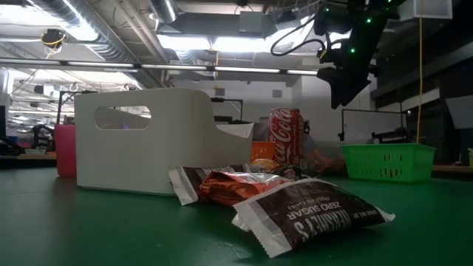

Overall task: Sort candy
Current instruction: Put the orange candy into the black bin

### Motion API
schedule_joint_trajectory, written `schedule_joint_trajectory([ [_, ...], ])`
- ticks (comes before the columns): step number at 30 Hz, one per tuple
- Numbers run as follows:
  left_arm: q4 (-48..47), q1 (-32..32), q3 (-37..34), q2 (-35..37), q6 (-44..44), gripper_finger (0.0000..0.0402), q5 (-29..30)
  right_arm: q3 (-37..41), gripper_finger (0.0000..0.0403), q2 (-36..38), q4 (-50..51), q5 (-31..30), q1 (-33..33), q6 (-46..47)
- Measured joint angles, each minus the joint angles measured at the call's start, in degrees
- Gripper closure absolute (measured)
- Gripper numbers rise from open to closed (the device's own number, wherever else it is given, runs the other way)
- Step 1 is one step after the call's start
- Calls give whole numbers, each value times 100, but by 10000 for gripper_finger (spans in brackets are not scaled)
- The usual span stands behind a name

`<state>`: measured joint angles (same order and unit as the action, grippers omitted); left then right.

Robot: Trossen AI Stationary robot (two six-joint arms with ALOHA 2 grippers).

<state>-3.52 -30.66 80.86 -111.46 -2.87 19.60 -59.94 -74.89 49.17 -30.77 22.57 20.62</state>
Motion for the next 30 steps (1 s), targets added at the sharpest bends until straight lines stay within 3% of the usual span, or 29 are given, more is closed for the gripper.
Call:
schedule_joint_trajectory([
  [9, -69, 211, 0, -2, 74, 275, -679, 0, 210, 0, 0, 17, 2, 0],
  [12, -272, 218, 0, -2, 727, 275, -866, 0, 210, 0, 2, 16, 2, 0],
  [16, -670, 193, 0, -2, 1362, 275, -904, 0, 210, 0, 2, 23, 2, 0],
  [21, -1287, 201, 0, -2, 1393, 275, -850, 0, 210, 0, 2, 40, 2, 0],
  [30, -1169, -11, 7, -314, 1682, 276, -728, -2, 210, 2, 2, 42, 2, 0],
])
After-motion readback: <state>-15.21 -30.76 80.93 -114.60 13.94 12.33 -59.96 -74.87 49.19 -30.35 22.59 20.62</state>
